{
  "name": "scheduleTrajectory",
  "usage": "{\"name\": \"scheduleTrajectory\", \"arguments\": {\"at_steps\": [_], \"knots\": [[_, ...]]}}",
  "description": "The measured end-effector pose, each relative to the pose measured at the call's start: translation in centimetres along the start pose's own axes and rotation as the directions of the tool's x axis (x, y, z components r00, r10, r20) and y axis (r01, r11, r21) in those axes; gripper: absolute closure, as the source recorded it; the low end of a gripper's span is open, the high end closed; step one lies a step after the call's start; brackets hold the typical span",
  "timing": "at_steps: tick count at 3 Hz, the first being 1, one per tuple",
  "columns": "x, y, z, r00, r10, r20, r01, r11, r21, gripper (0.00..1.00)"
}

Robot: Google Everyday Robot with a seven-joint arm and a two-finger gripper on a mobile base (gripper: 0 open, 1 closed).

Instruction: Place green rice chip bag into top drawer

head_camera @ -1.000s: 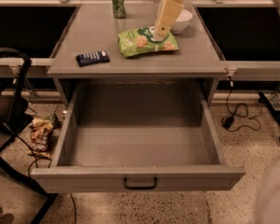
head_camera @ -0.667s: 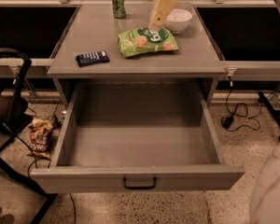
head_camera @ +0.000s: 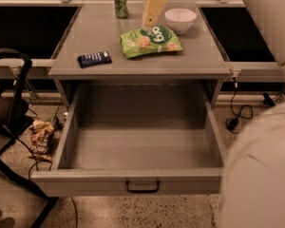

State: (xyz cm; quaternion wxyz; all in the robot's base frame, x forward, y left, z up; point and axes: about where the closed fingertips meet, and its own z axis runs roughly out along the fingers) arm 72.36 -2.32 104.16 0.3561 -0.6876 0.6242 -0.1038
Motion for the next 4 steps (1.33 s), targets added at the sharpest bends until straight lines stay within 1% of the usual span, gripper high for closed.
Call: {"name": "scheduleTrajectory", "arguments": {"at_steps": [1, 2, 3, 4], "knots": [[-1.0, -2.2, 6.3, 0.993, -0.111, -0.037, 0.110, 0.9936, -0.022, 0.00], [-0.6, -2.3, 12.2, 0.977, -0.195, -0.080, 0.187, 0.9771, -0.102, 0.00], [1.0, -1.4, 14.2, 0.961, -0.250, -0.117, 0.228, 0.9576, -0.176, 0.00], [2.9, 0.0, 15.0, 0.943, -0.297, -0.149, 0.254, 0.9334, -0.254, 0.00]]}}
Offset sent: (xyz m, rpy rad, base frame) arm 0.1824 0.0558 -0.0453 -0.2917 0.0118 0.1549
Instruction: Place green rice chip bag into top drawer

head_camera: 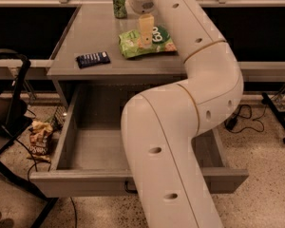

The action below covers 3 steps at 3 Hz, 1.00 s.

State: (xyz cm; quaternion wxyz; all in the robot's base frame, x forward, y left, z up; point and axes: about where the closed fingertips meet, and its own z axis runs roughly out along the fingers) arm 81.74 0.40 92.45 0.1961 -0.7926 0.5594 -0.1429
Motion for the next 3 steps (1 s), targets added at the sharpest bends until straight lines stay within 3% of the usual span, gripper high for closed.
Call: {"name": "scheduleTrajectory", "arguments": {"at_steps": [1, 2, 3], "knots": [[0.1, 1.4, 2.0, 1.000, -0.028, 0.000, 0.028, 0.9977, -0.062, 0.00], [-0.6, 1.7, 3.7, 0.999, -0.040, 0.016, 0.041, 0.9954, -0.086, 0.00], [-1.7, 1.9, 5.8, 0.998, -0.046, 0.034, 0.049, 0.9931, -0.107, 0.16]]}}
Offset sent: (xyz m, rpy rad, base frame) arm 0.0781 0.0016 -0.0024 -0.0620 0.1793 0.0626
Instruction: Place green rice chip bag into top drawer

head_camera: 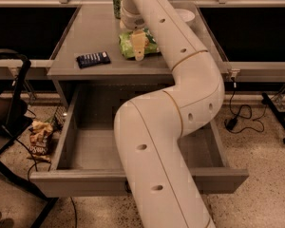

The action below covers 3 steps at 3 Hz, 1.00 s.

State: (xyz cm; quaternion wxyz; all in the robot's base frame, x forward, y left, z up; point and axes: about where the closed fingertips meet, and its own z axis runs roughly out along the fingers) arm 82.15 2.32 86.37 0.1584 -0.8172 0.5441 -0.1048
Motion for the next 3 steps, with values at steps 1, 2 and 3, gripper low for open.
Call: {"name": "scheduleTrajectory", "arguments": {"at_steps": [1, 2, 3], "knots": [[-0.74, -0.11, 1.60, 1.000, -0.001, -0.004, 0.001, 0.9998, -0.018, 0.40], [-0.76, -0.08, 1.50, 1.000, -0.001, -0.004, 0.001, 0.9998, -0.018, 0.62], [-0.76, -0.08, 1.50, 1.000, -0.001, -0.004, 0.001, 0.9998, -0.018, 0.85]]}}
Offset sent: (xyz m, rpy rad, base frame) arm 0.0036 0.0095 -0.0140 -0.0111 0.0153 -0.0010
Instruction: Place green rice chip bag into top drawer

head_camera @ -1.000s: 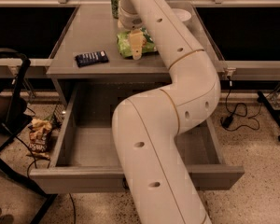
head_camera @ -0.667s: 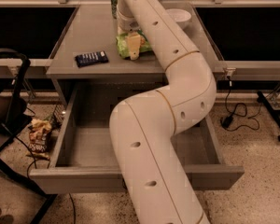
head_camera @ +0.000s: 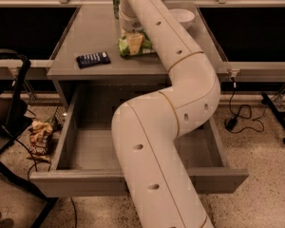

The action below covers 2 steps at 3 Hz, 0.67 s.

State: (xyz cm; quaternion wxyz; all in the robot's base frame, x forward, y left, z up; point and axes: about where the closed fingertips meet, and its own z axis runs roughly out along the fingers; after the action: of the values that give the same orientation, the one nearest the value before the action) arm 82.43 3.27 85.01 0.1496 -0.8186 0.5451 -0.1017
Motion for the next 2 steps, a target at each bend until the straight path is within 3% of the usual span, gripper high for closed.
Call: {"name": "scheduleTrajectory", "arguments": {"at_steps": [1, 2], "knots": [[0.0, 0.0, 0.0, 1.000, 0.000, 0.000, 0.000, 1.0000, 0.001, 1.00], [-0.5, -1.3, -0.8, 1.000, -0.007, 0.030, 0.005, 0.9983, 0.058, 1.00]]}}
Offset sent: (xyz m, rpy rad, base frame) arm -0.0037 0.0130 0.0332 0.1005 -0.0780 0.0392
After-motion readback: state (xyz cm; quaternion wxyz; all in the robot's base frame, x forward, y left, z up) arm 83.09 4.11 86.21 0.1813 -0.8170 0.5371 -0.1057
